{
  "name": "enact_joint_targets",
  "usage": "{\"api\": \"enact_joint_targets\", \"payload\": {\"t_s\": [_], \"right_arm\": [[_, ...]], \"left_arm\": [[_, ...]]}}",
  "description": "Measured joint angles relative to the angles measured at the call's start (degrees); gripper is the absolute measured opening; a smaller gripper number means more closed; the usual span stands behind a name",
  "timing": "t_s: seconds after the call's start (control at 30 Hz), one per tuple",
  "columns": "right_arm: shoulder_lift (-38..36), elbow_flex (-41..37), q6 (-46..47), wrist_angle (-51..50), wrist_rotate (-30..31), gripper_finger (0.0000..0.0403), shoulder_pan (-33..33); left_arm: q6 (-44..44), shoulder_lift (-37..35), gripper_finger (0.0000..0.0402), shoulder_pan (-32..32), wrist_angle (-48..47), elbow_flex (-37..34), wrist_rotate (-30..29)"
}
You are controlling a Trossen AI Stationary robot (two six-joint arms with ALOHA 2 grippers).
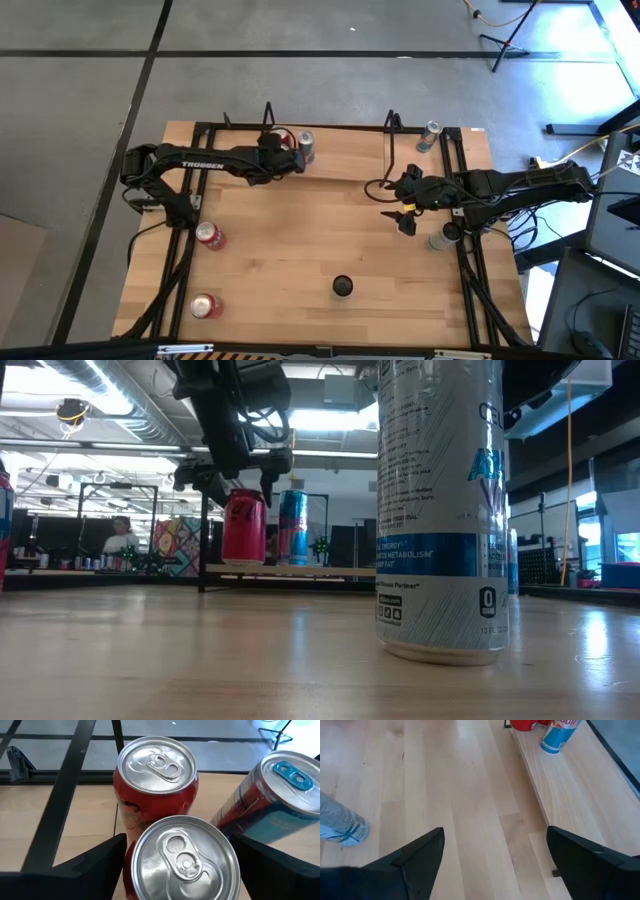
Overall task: Place canned beverage on shelf
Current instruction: Put the red black soda can on the shelf aligned with the other red black soda can
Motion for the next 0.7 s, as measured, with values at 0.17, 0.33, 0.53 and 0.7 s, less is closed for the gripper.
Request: {"api": "enact_joint_targets", "payload": {"t_s": [0.17, 0.33, 0.53, 0.7], "right_arm": [[0.0, 0.0, 0.03, -0.1, -1.06, 0.0342, 0.02], [0.0, 0.0, -0.03, -0.22, -1.08, 0.0342, 0.01], [0.0, 0.0, -0.31, -0.22, -1.08, 0.0342, 0.0], [0.0, 0.0, -0.31, 0.11, -1.02, 0.0342, 0.01]], "left_arm": [[5.26, -0.8, 0.0344, 0.0, 0.12, 0.0, 3.15], [9.53, -4.16, 0.0344, -0.15, 1.46, 0.0, 5.85], [17.56, -10.54, 0.0344, -0.52, 5.27, 0.0, 13.47], [20.67, -15.36, 0.0344, -1.09, 5.85, 0.0, 18.92]]}}
